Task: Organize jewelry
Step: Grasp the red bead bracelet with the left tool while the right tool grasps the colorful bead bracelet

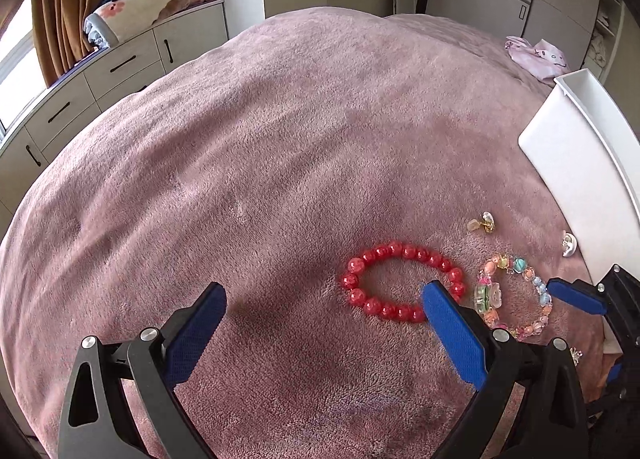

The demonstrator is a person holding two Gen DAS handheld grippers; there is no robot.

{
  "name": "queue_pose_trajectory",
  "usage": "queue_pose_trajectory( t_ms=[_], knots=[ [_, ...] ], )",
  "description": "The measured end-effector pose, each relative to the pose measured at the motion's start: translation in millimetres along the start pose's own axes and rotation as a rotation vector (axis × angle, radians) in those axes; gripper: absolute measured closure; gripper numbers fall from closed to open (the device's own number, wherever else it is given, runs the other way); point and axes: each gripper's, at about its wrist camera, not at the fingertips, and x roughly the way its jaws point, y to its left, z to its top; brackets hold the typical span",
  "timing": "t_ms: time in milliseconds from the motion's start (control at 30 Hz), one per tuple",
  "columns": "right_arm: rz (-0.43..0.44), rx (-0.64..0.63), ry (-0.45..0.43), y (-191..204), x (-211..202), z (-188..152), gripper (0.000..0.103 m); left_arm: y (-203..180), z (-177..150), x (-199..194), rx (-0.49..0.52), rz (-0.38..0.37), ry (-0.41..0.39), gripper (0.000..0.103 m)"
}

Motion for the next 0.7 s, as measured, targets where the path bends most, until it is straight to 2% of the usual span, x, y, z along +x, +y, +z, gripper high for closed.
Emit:
queue_pose_trajectory(
  t_ms=[67,133,200,300,433,467,533,667,700],
  knots=[
    [0.004,-0.003,0.015,1,4,-1,0.042,0,1,4,-0.008,-0.012,0.002,0.004],
    [0.014,-0.004,0.031,1,8,-1,0.051,0,1,8,-0.012,-0.014,0.009,0.004],
    [0.022,-0.002,0.046,2,11,-2,0.054,-1,1,10,-0.004,-0.013,0.009,0.004],
    [0.067,0.011,0.062,0,13,-2,0.066,-5,1,13,0.022,-0.012,0.006,0.004],
    [0.102,0.042,0.066,-2,11,-1,0.073,-14,-2,15,0.072,-0.007,0.018,0.006],
    [0.113,0.052,0.065,-3,10,-1,0.075,-17,-3,15,0.088,-0.005,0.022,0.008],
    [0.128,0.067,0.061,-4,8,0,0.082,-22,-5,15,0.112,-0.025,0.022,0.028],
    [0.167,0.096,0.044,-6,2,2,0.087,-25,-7,14,0.123,-0.044,0.017,0.036],
    [0.171,0.096,0.04,-4,1,3,0.091,-24,-8,13,0.119,-0.054,0.017,0.04]
  ],
)
